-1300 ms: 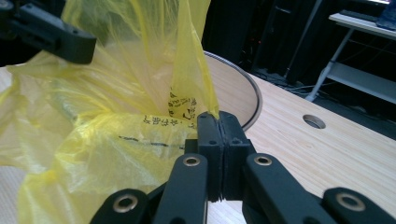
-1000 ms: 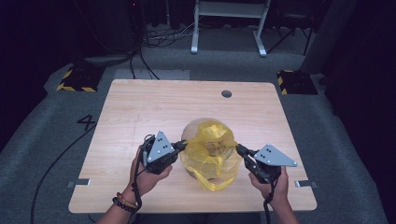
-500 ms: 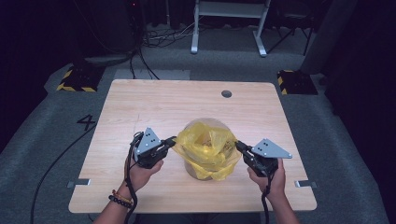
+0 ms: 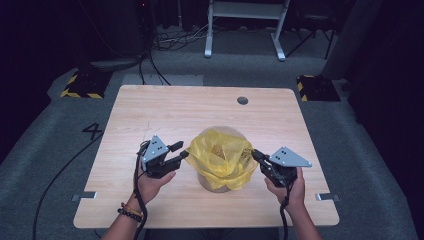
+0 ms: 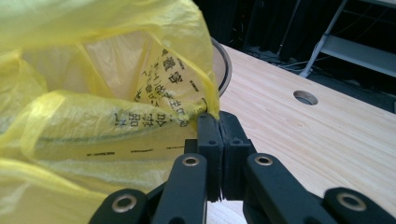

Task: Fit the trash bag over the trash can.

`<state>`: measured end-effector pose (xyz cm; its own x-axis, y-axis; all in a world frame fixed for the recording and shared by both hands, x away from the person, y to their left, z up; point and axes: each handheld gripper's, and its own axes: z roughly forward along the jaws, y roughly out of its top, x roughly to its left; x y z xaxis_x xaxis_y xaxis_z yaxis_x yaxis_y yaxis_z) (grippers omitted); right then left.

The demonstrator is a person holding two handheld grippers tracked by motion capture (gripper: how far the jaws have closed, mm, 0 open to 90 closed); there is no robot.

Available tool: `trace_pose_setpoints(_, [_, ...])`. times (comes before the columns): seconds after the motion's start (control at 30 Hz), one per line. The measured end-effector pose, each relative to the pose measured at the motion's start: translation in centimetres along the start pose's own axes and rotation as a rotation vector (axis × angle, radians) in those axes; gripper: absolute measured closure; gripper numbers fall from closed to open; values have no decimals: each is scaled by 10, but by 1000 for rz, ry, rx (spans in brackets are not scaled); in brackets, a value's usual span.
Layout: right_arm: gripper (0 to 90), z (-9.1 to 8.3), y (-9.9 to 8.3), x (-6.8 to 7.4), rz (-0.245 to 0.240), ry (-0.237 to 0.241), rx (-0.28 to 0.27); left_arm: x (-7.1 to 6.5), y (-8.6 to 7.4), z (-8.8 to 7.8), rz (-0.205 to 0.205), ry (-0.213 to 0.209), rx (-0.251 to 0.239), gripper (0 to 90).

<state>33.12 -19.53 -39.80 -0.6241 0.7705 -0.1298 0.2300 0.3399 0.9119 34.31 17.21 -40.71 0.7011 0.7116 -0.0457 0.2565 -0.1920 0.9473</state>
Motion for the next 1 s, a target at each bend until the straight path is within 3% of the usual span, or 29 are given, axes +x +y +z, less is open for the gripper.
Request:
trace_pose_setpoints(0.07, [871, -2, 2, 0, -2, 0, -4, -1, 4, -6, 21, 7, -7, 561])
trace_pose_setpoints(0.2, [721, -7, 7, 0, -12, -20, -27, -4, 11, -12, 66, -6, 0, 545])
trace_pose_setpoints(0.33, [563, -12, 11, 1, -5, -25, -59, -4, 11, -9, 69, -12, 9, 557])
trace_pose_setpoints(0.6, [447, -15, 28, 2, -27, -13, -74, 1, 15, -4, 60, 6, 14, 585])
trace_pose_setpoints(0.77, [492, -5, 42, 1, -51, 5, -57, 2, 19, 0, 60, 17, 22, 569])
trace_pose_setpoints(0.87, [664, 2, 51, 2, -95, -2, -39, 3, 20, 1, 66, 19, 31, 591])
trace_pose_setpoints(1.0, [859, 18, 57, -7, -78, 36, -3, 9, 17, 9, 49, 24, 74, 635])
